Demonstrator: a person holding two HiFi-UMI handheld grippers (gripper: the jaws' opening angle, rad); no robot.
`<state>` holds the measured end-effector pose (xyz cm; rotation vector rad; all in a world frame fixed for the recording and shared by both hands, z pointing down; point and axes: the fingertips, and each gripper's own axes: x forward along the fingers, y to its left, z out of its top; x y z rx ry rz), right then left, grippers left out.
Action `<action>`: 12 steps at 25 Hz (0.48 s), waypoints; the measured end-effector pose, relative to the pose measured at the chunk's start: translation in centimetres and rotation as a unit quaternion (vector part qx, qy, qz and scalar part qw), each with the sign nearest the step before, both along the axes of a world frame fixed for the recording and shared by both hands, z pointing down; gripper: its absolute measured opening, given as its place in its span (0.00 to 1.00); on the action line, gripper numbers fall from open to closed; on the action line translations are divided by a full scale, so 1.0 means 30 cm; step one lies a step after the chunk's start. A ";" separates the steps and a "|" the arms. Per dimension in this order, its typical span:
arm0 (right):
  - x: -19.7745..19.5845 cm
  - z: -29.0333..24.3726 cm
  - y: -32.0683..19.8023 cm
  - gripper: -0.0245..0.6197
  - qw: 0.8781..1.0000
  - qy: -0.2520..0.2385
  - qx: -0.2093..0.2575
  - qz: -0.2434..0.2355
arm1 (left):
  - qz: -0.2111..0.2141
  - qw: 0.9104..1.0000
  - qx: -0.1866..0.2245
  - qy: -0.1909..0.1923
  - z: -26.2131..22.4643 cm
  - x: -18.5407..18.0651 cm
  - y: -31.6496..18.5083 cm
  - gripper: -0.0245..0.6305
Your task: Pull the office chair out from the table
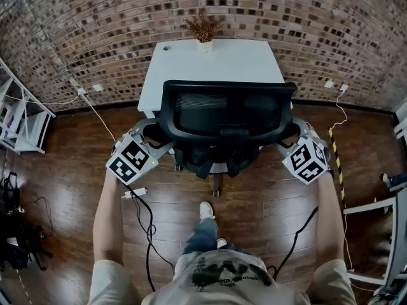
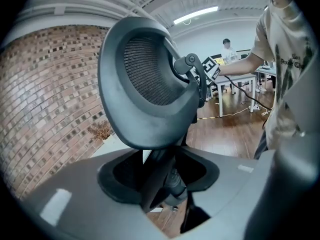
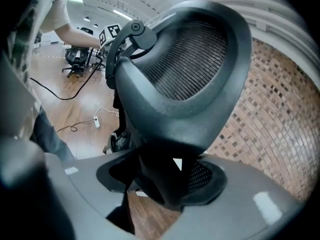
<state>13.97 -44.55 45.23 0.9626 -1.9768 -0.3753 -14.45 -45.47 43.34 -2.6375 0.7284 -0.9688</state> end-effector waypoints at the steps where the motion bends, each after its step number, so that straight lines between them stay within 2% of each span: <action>1: -0.005 0.001 0.024 0.45 1.000 0.001 -0.004 0.001 | 0.000 1.000 -0.002 -0.001 0.001 -0.005 0.022 0.37; 9: -0.025 0.000 0.236 0.45 1.000 0.004 -0.017 0.000 | 0.001 0.999 -0.032 0.001 0.004 -0.020 0.235 0.36; 12: -0.033 0.003 0.323 0.44 1.000 0.006 -0.020 0.003 | 0.002 1.000 -0.026 0.003 0.000 -0.033 0.311 0.37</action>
